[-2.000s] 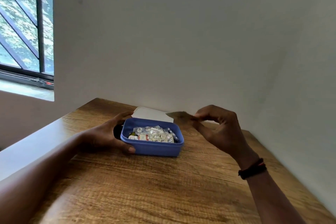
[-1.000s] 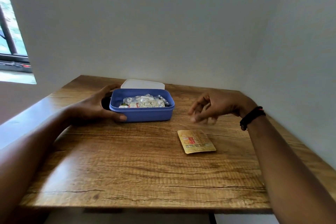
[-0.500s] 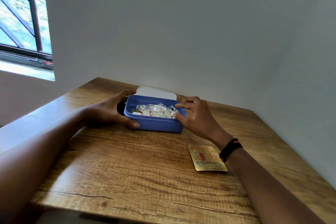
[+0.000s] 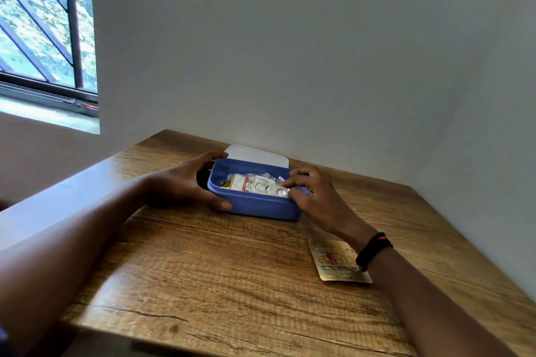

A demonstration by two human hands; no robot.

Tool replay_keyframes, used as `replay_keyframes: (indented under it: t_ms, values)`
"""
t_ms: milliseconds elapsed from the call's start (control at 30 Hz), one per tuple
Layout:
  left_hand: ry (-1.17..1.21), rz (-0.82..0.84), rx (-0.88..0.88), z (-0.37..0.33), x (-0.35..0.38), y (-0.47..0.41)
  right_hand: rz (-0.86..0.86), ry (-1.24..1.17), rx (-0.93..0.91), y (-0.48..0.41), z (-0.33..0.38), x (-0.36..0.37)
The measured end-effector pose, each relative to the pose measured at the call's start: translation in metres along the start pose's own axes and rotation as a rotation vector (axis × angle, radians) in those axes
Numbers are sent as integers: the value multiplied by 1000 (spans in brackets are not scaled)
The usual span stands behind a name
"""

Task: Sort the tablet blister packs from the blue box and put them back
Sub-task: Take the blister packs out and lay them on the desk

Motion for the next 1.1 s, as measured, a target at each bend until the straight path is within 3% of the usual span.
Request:
replay_keyframes:
  t_ms: [467, 667, 833, 1000, 1100]
  values:
    - [19, -26, 34, 6, -2, -4, -336, -297, -101, 1, 3, -33]
    - [33, -38, 47, 8, -3, -5, -497, 90, -521, 7, 9, -43]
    - [20, -54, 52, 10, -4, -7, -540, 145, -673, 9, 15, -50]
    - [26, -57, 77, 12, -3, -9, -531, 97, -691, 7, 21, -55]
    - [34, -69, 87, 11, -4, -10, -484, -209, -469, 7, 26, -51]
Point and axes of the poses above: each hand's wrist, its own y-axis away from the middle knuckle, its own x-axis out of the palm, z = x × y, the point moved 1 cm from there along -y, towards the middle knuckle, and after that the axes turned 3 degrees about -z, right-handed, at the moved point
